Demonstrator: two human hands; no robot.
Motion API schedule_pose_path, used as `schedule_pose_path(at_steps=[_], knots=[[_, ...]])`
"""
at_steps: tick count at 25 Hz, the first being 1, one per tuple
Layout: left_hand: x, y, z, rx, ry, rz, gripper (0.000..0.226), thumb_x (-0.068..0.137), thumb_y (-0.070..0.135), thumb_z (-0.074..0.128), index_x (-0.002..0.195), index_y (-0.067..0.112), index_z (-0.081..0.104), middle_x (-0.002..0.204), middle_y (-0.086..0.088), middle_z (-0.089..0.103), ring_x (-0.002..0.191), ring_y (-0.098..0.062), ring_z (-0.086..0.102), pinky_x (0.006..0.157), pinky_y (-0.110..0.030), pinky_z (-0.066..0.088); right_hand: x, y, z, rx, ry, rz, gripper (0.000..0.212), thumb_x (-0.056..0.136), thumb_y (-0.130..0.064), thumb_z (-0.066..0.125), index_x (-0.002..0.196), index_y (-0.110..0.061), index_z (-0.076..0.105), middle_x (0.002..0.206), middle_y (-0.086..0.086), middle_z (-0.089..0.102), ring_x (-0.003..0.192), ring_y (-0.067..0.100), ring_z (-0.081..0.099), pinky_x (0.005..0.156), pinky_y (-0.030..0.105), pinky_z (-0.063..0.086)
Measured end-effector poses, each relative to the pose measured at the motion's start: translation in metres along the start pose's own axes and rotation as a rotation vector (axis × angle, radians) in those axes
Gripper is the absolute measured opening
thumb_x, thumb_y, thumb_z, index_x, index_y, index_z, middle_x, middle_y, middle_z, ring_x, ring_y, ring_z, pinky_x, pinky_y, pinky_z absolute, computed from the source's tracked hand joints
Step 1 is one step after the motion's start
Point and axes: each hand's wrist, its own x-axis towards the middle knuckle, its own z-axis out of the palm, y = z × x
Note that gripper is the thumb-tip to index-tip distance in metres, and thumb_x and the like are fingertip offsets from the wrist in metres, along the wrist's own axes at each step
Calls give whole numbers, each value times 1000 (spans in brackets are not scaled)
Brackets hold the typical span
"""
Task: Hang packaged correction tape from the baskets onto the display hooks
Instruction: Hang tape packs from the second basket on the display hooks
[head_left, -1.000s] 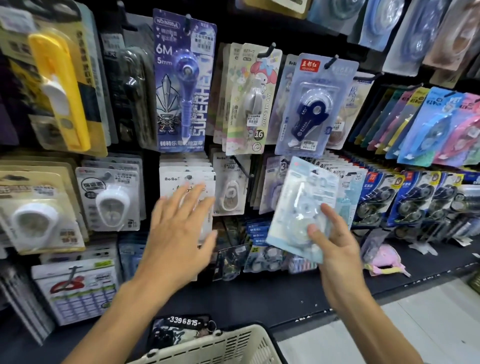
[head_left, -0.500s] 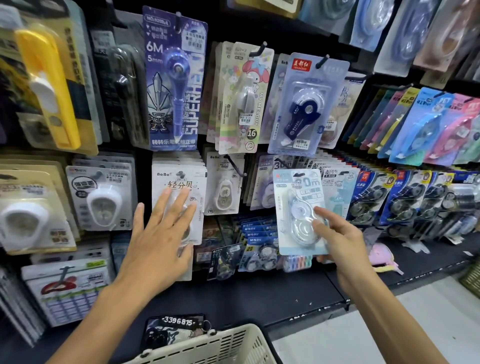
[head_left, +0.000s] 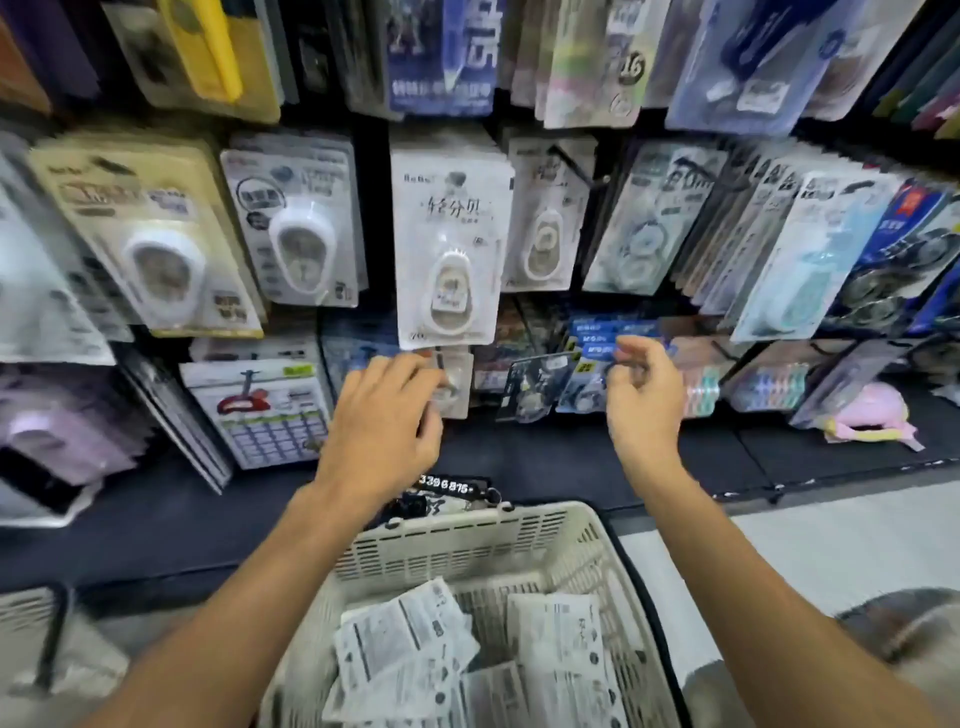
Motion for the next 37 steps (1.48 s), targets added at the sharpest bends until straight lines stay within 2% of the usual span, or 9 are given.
schedule_pose_path(at_steps=[5,9,14,22,27,31,33,35,37], knots=[[-108,-18,82,-35,-1008,-201,30,92,24,57,120,30,63,120,0,69,110,-26,64,88,-35,51,-166,121,57,-104,-699,554,23,73,15,73,82,-5,66,89,18,69,61,10,64,57,21,56],[-193,-47,123,23,-1360,-429,40,94,21,60,134,24,57,136,-6,62,119,-28,61,90,-30,48,-239,195,73,-662,-1103,213,70,91,-10,62,155,-16,32,156,18,36,134,35,47,106,35,41],[-194,-59,144,-42,-1012,-775,17,90,21,60,105,27,65,112,-3,74,91,-24,71,75,-30,54,-280,202,120,-1004,-1250,-455,90,99,-15,52,158,-21,-17,163,14,-28,148,45,-23,116,67,-11],[-185,-74,155,-159,-571,-916,28,87,2,65,86,30,71,80,11,72,60,-2,60,52,-12,39,-252,178,175,-1123,-1172,-682,51,94,-11,52,142,-3,36,130,23,54,119,41,52,106,58,37],[-175,-79,144,-275,-431,-865,27,82,0,66,74,24,75,68,9,74,62,-13,68,61,-21,51,-190,155,163,-828,-1221,-275,39,96,-33,62,133,-21,59,112,7,72,105,27,66,93,36,50],[-162,-69,133,-589,-167,-1255,40,87,0,64,64,30,74,69,17,71,74,-21,69,75,-29,53,-152,157,70,-130,-1106,583,48,79,-22,85,122,-9,68,102,5,79,88,18,76,73,34,62],[-160,-61,122,-872,-343,-1367,9,92,27,70,95,25,78,100,4,75,105,-26,68,100,-39,49,-147,150,33,122,-984,806,48,73,-19,85,118,-10,69,101,3,79,89,16,76,66,26,58],[-155,-40,106,-1226,-714,-1252,65,76,69,72,125,28,64,123,2,69,118,-23,64,103,-43,49,-144,130,14,302,-876,869,44,69,-23,83,111,-17,72,105,4,78,92,17,76,68,27,57],[-139,-12,96,-1447,-825,-1100,89,58,69,85,130,24,60,125,-4,71,117,-25,67,97,-43,53,-137,101,12,461,-823,827,44,72,-21,81,116,-17,71,112,8,77,98,21,74,72,31,58]])
